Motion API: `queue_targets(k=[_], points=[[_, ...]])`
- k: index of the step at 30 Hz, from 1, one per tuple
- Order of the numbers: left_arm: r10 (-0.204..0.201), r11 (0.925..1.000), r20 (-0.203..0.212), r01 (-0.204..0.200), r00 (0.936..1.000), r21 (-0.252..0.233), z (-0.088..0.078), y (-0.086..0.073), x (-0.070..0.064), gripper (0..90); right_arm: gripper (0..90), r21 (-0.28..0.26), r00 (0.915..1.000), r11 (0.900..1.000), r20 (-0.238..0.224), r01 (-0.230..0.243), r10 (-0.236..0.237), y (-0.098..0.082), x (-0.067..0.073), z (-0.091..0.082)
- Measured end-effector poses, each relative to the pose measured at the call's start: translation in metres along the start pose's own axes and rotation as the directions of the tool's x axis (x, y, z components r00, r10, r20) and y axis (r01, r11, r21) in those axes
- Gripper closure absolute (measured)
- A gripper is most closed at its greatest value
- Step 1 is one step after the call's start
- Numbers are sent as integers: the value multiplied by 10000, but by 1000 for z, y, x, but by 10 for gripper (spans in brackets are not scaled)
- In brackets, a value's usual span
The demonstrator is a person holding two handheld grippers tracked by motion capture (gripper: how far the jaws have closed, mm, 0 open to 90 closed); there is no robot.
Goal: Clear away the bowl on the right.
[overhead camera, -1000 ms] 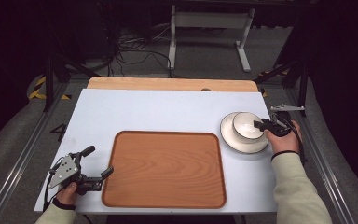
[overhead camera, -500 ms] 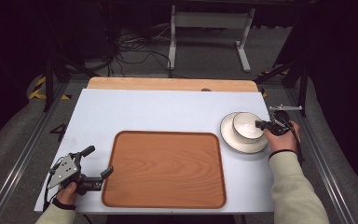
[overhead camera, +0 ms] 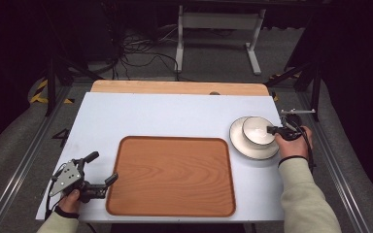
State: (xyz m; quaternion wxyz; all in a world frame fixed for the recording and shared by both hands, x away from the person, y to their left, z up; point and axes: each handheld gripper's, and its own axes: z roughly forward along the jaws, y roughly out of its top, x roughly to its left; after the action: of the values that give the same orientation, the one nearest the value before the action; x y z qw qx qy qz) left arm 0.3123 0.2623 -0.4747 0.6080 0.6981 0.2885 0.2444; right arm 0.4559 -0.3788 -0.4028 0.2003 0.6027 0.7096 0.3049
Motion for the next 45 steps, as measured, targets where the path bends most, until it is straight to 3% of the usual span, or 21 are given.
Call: queue_targets(k=[13,29,37,45], points=[[-2,10000,-3,2,10000,8,0,0,0,4,830,-22,9989,9992,-219,-409,409,11,7,-17],[15,10000,-2,-15,10000,22,0,0,0,4,826,-144,9982,9998,-581,-132,123,29,24,-48],[12,10000,-11,-12,10000,23,0,0,0,4,826,-107,9975,9999,-707,-7,-1,33,31,-57],[14,10000,-14,-14,10000,28,0,0,0,4,824,-88,9953,9996,-930,271,-278,34,46,-62]])
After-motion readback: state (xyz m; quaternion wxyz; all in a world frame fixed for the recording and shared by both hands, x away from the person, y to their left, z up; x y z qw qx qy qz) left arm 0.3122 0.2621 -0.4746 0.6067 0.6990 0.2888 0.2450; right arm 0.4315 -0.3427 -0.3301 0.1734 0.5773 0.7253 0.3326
